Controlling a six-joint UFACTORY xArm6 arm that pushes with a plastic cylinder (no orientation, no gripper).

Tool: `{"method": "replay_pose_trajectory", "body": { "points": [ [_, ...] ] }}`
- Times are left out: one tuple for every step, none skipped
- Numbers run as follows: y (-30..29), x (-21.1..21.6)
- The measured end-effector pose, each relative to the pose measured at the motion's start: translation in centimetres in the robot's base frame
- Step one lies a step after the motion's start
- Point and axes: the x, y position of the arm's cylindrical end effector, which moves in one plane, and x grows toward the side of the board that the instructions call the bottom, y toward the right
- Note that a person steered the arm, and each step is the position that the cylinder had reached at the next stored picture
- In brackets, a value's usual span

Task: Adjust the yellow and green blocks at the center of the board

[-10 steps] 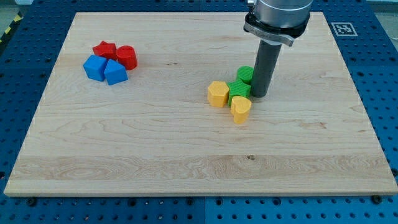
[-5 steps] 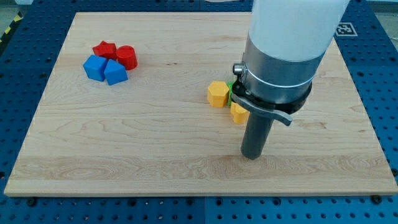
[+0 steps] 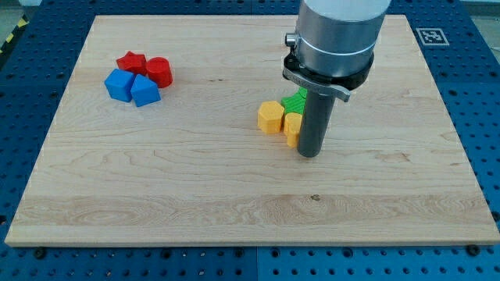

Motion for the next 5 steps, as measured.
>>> {"method": "replay_pose_trajectory", "body": {
  "points": [
    [0.0,-0.7],
    [0.0,-2.0],
    [0.0,-3.1],
    [0.7,-2.0],
    [3.4,-2.3]
  ]
}}
